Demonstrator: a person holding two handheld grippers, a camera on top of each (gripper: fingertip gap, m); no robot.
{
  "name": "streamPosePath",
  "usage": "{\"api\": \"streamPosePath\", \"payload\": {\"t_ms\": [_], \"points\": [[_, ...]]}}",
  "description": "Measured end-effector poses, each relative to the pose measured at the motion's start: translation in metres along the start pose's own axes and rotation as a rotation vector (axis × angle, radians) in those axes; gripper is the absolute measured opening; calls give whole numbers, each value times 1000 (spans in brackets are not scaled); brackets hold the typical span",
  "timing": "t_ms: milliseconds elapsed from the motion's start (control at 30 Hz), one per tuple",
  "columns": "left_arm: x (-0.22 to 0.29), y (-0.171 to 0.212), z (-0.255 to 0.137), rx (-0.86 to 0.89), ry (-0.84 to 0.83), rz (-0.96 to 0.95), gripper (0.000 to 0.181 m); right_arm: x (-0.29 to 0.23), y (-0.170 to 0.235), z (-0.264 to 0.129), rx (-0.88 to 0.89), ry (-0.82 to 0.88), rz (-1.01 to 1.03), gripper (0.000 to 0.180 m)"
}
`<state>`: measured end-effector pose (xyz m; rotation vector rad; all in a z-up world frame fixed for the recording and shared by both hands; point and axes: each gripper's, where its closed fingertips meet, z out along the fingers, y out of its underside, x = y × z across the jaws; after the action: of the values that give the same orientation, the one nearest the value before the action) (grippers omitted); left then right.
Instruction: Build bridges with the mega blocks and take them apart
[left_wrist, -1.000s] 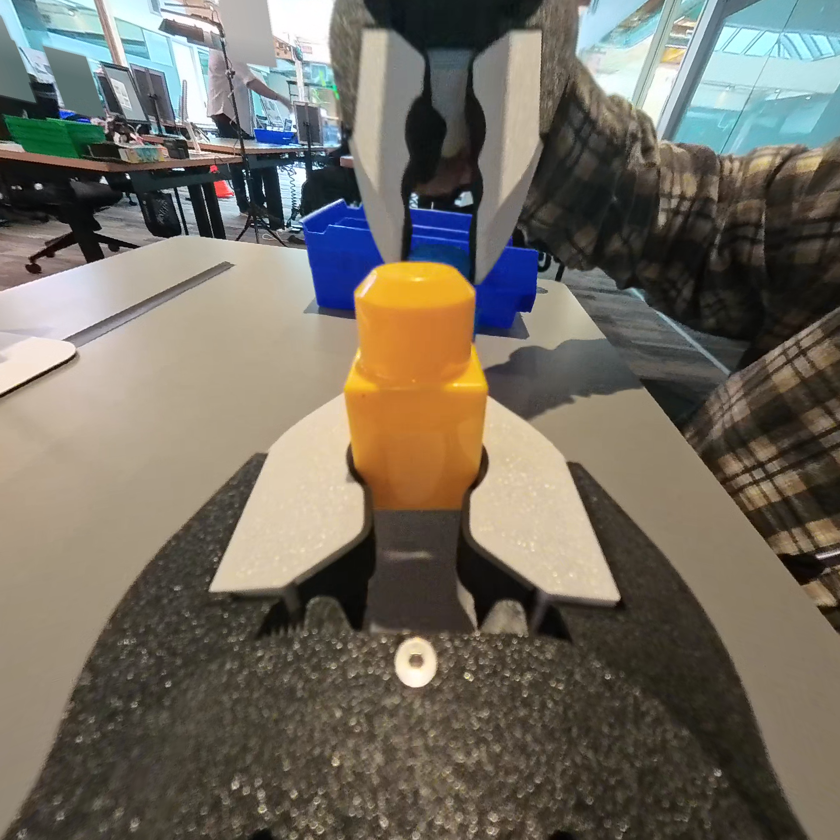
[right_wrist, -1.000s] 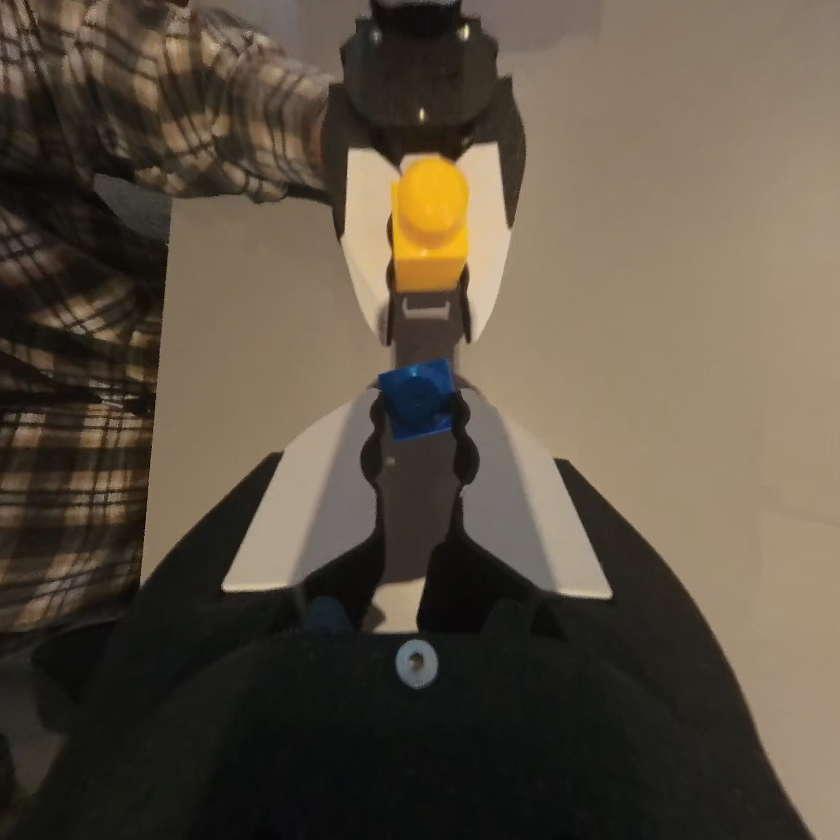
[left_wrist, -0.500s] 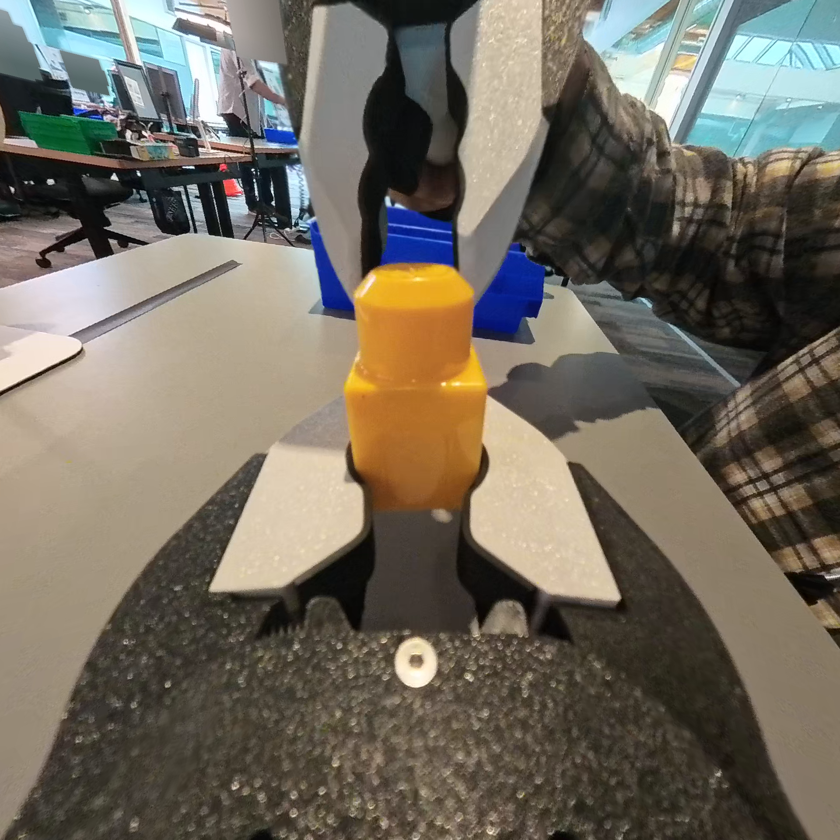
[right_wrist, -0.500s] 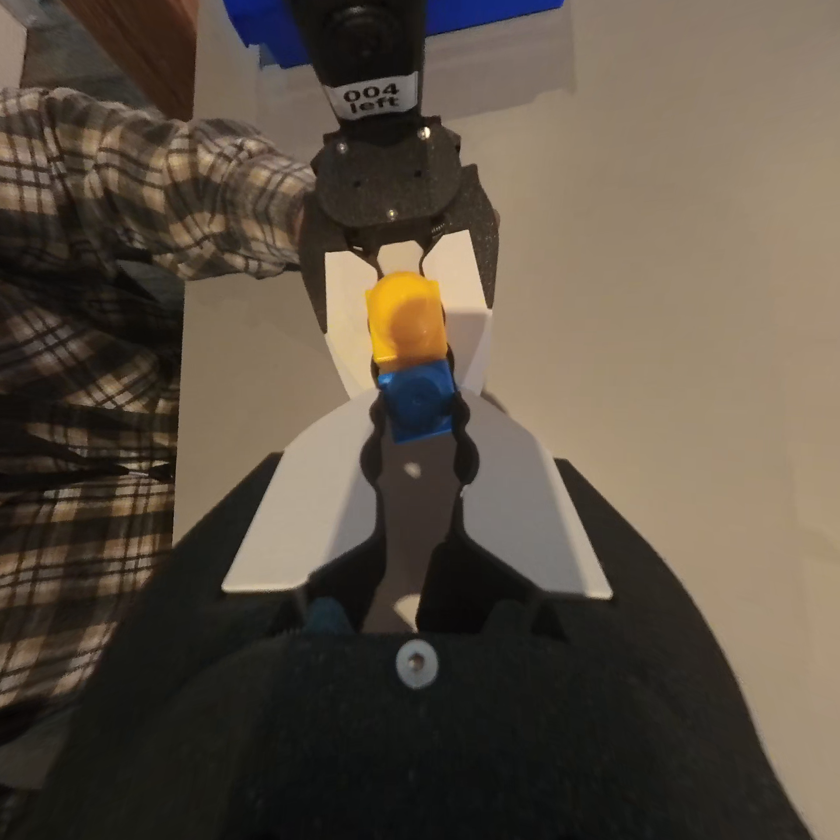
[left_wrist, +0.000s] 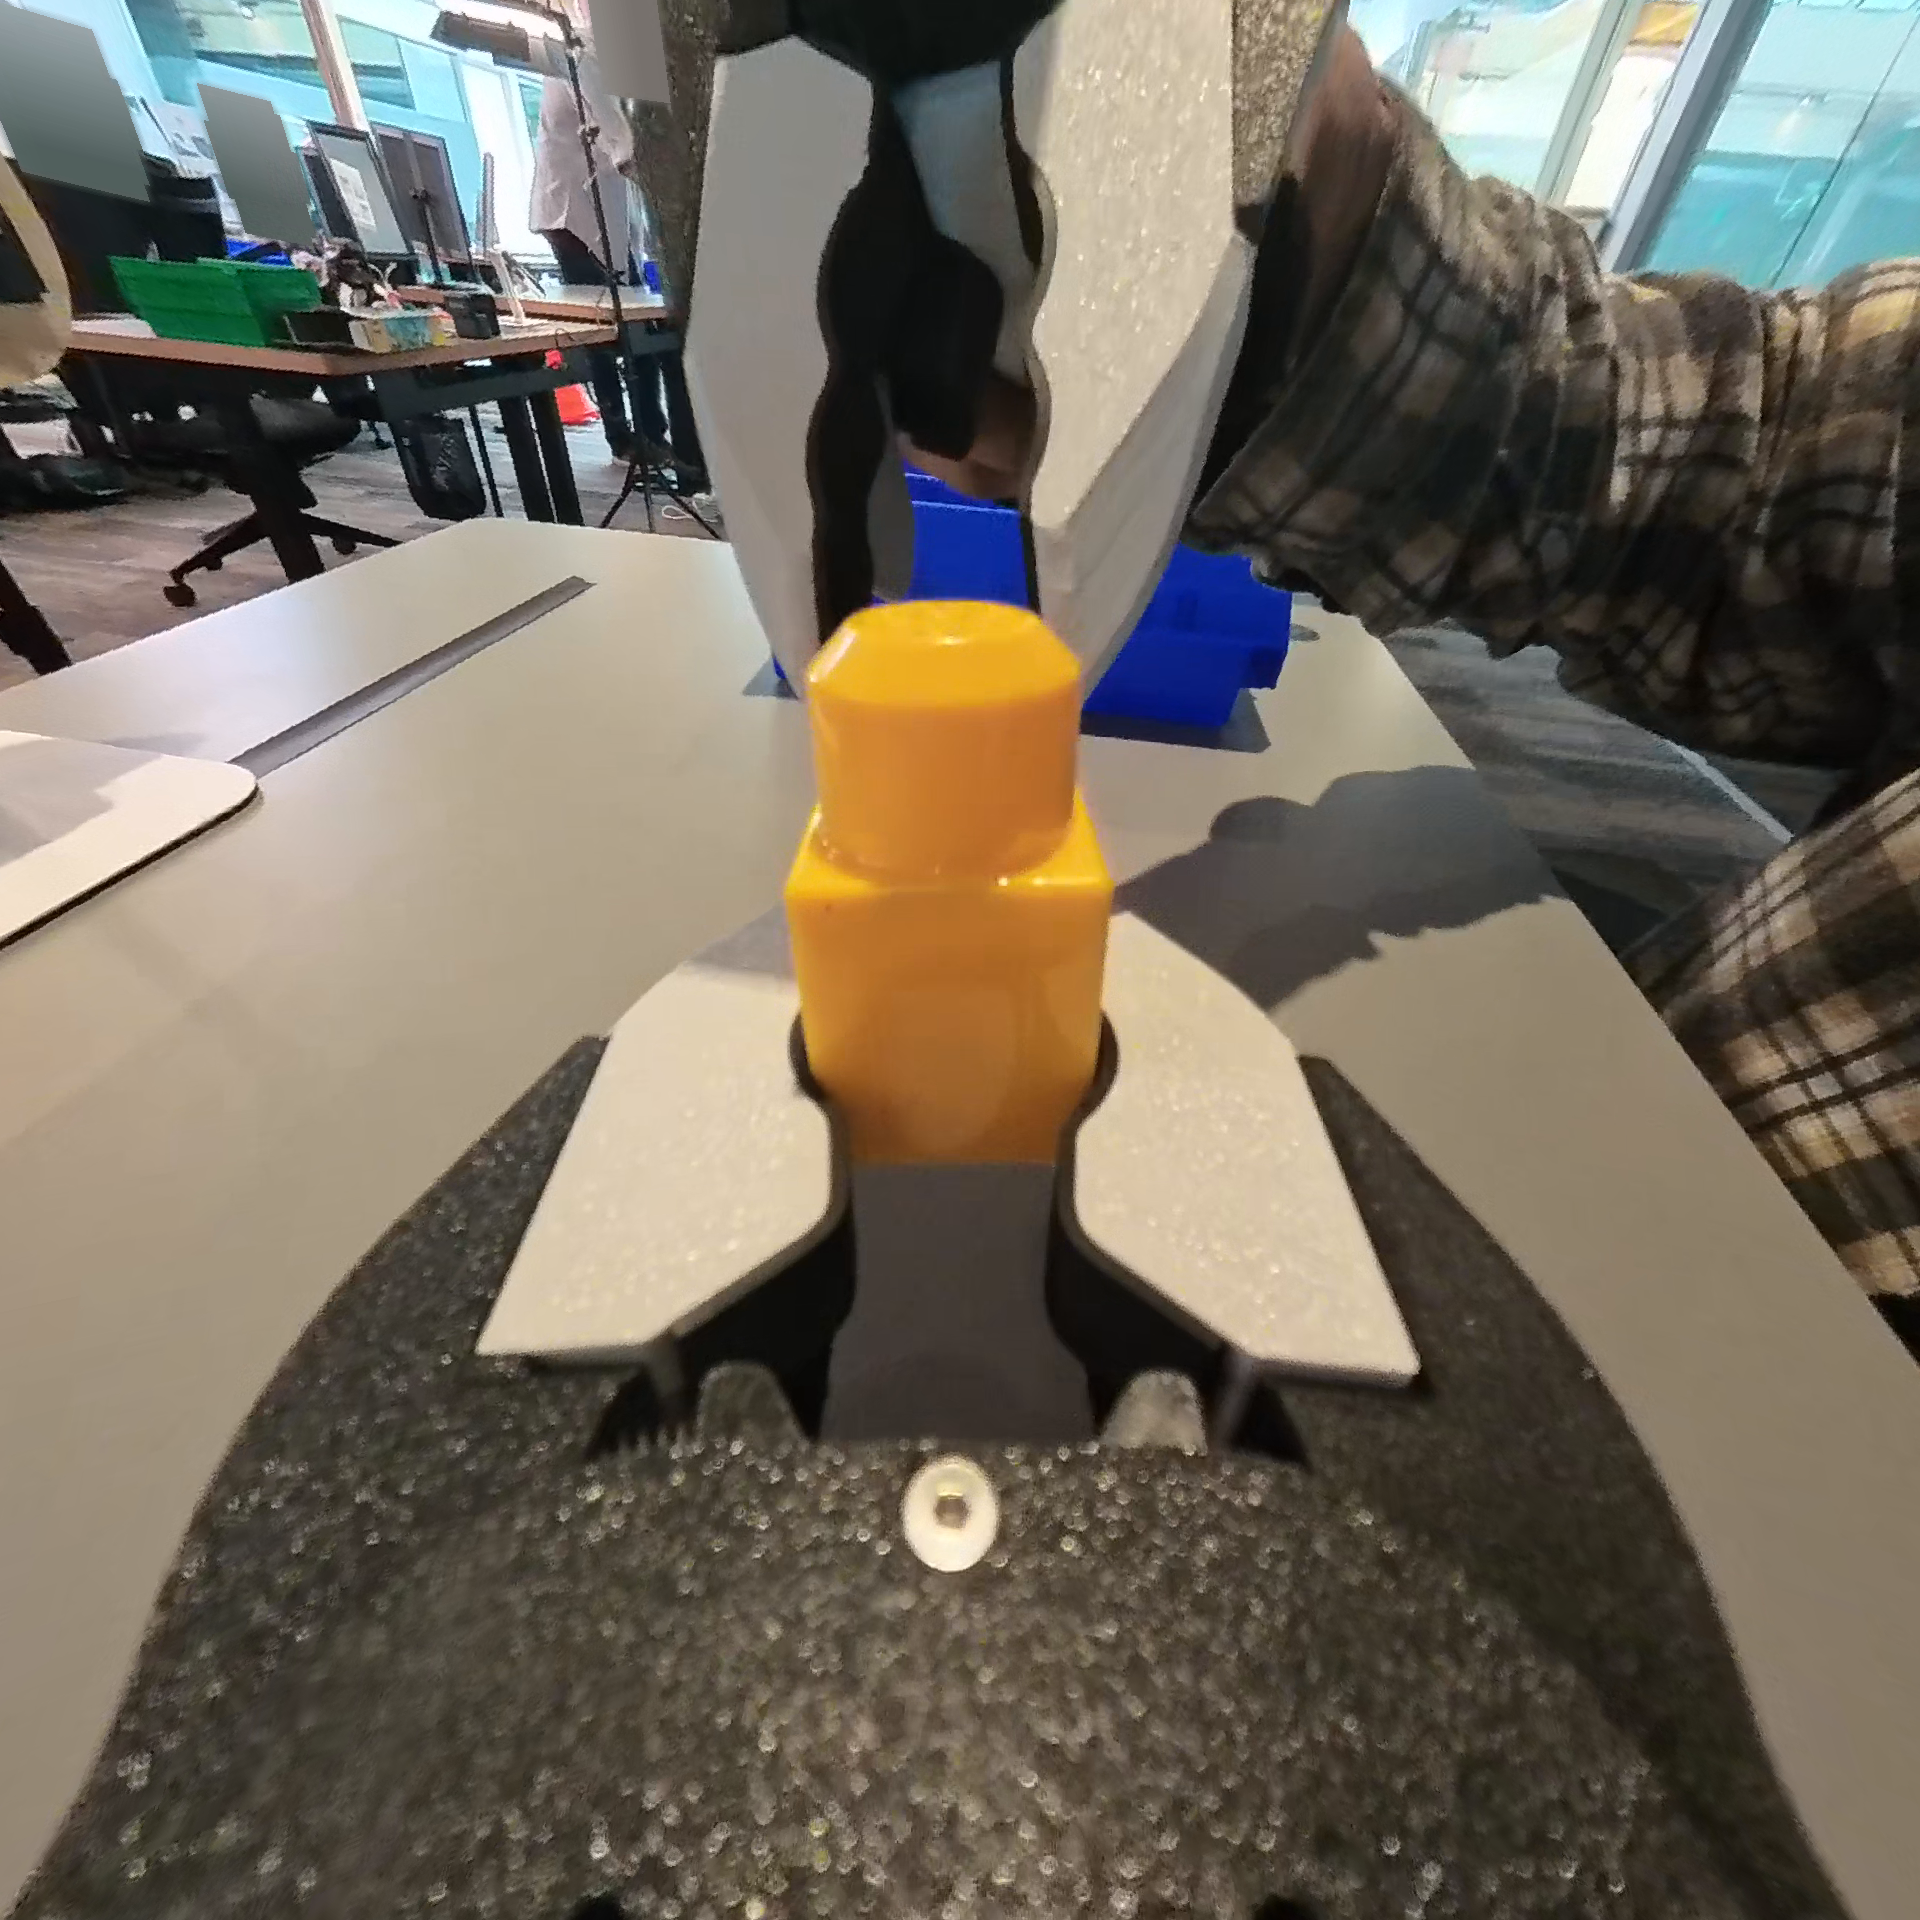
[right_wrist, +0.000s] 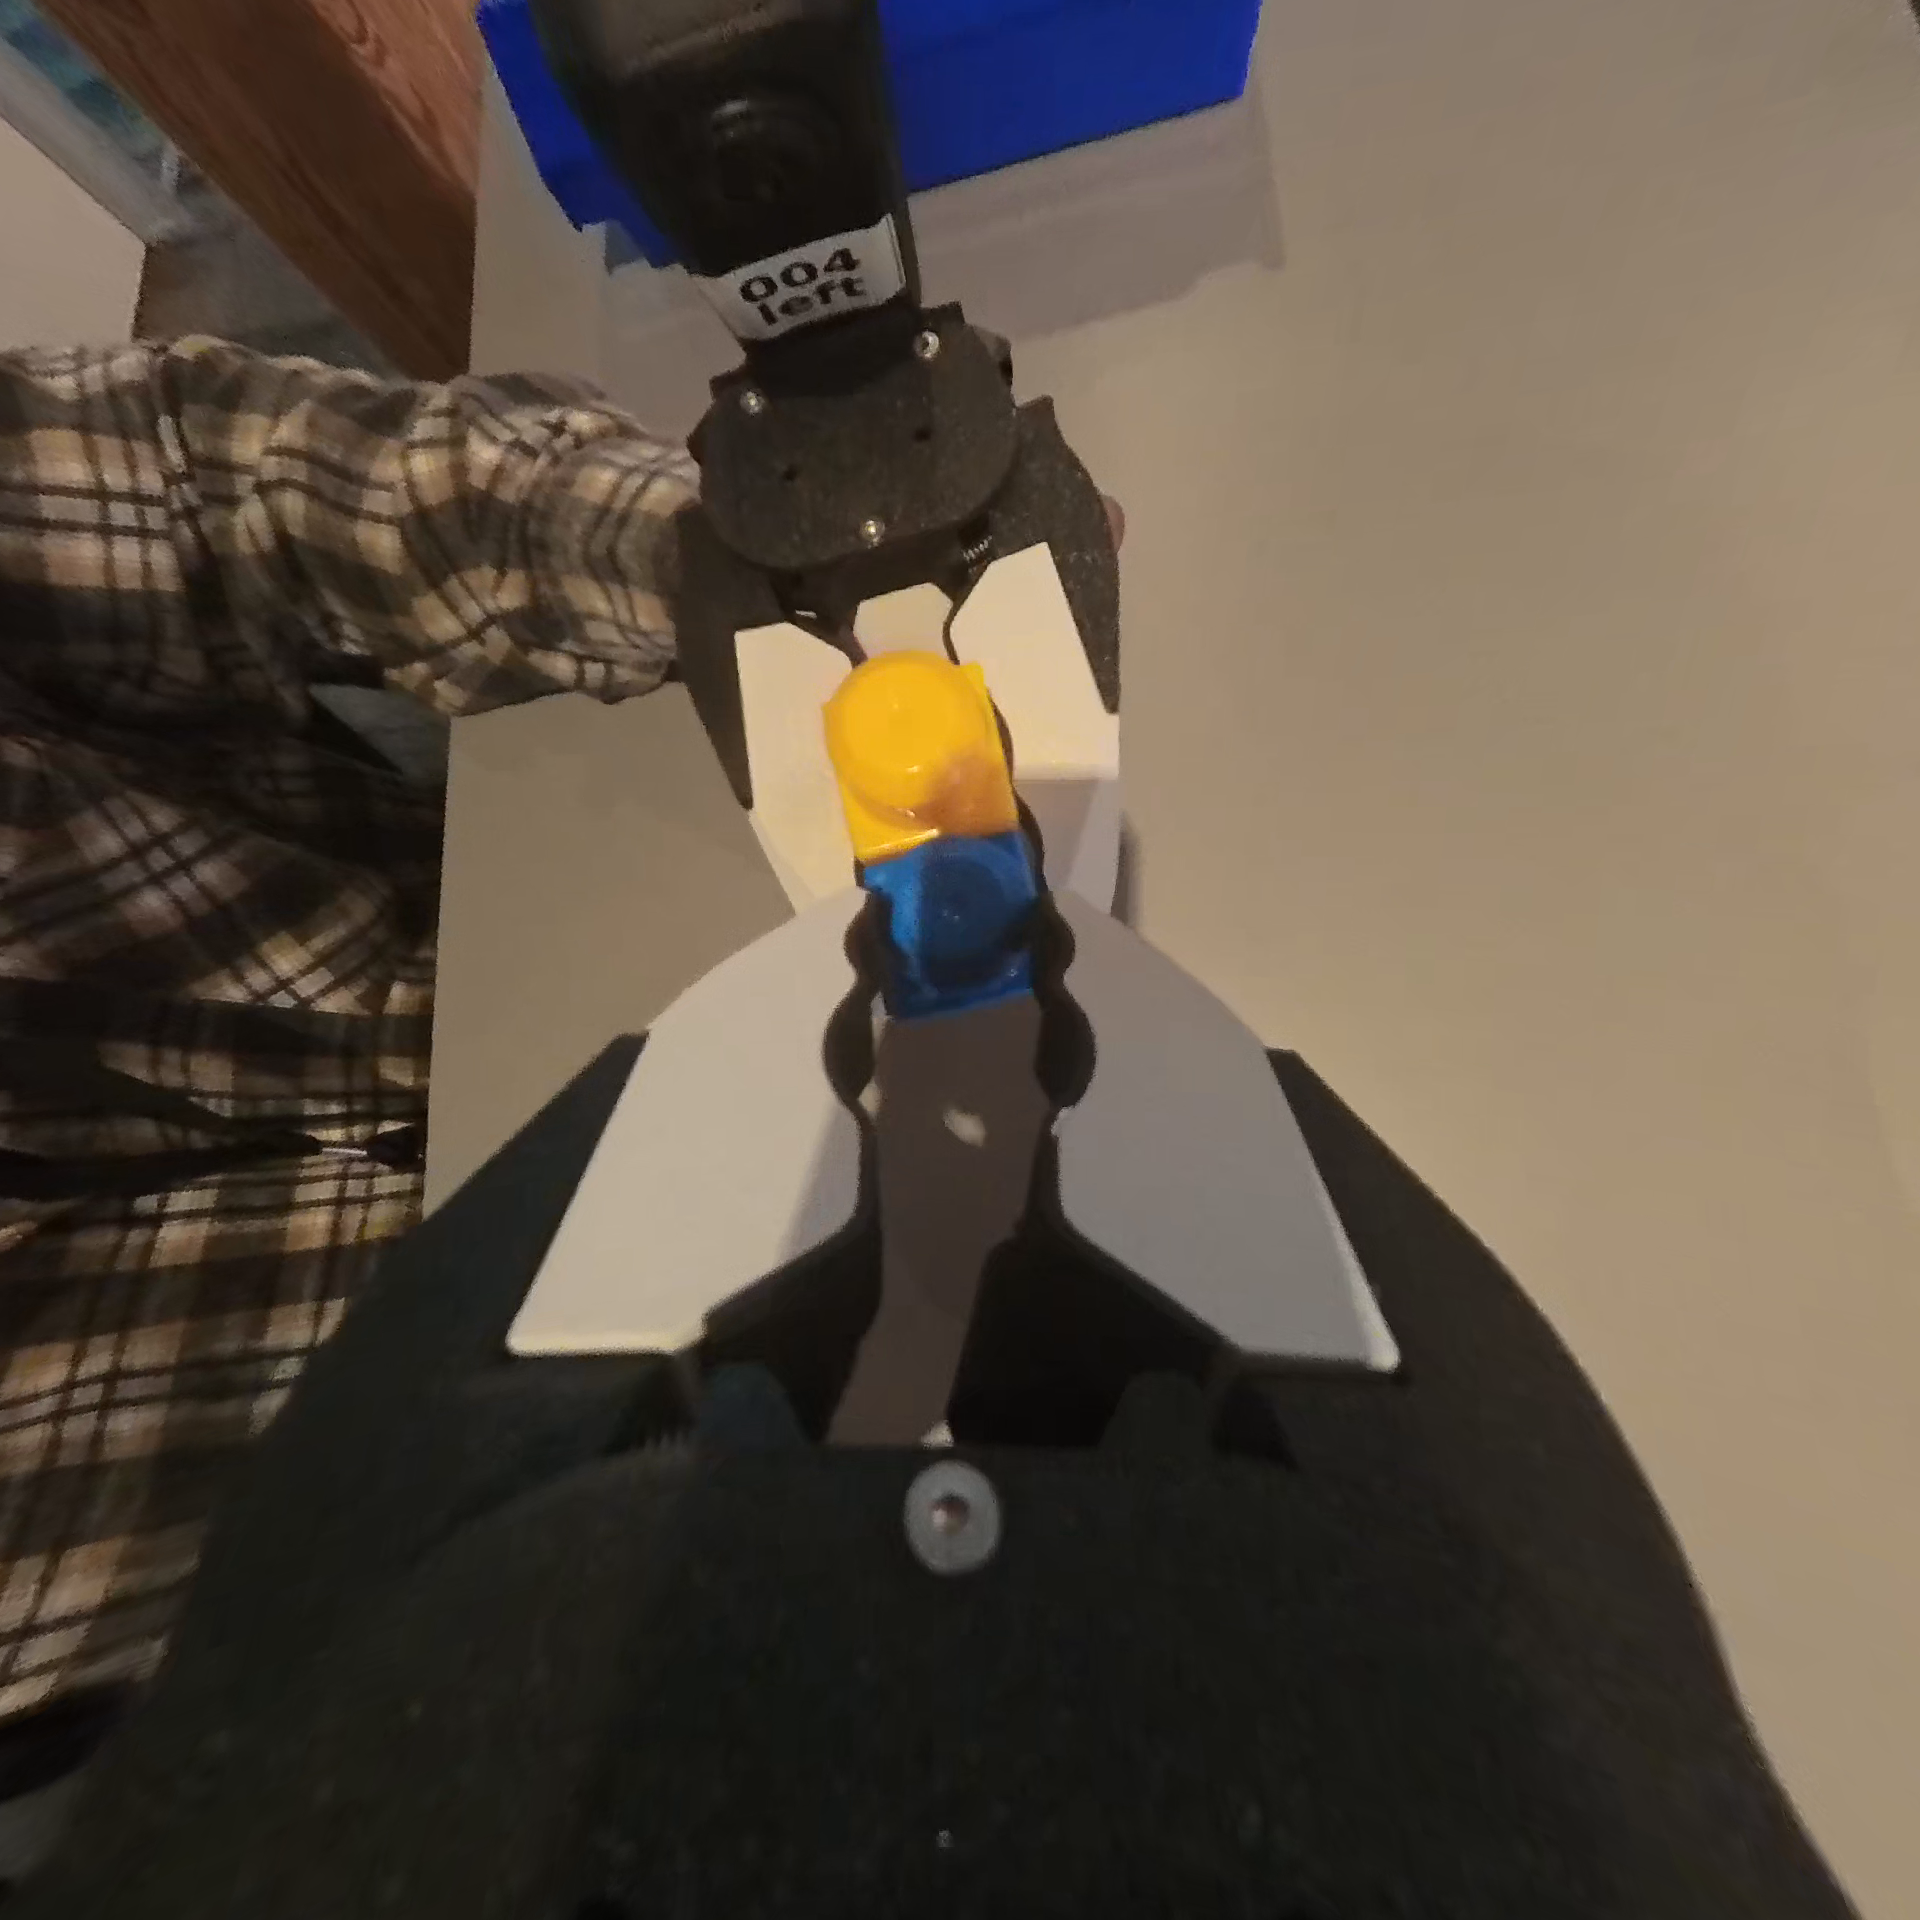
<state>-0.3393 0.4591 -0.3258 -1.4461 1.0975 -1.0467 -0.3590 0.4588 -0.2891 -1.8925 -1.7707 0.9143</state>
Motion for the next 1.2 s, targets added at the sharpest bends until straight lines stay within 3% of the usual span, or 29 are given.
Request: {"api": "streamPosePath", "payload": {"t_ms": [400, 700, 1200], "points": [[4, -12, -2, 43, -17, 8, 39, -3, -12, -5, 104, -1, 27, 27], [5, -31, -10, 172, 29, -120, 39, -10, -27, -7, 172, 71, -181, 28], [7, -20, -2, 99, 10, -46, 40, -4, -27, -15, 453, -8, 35, 27]]}}
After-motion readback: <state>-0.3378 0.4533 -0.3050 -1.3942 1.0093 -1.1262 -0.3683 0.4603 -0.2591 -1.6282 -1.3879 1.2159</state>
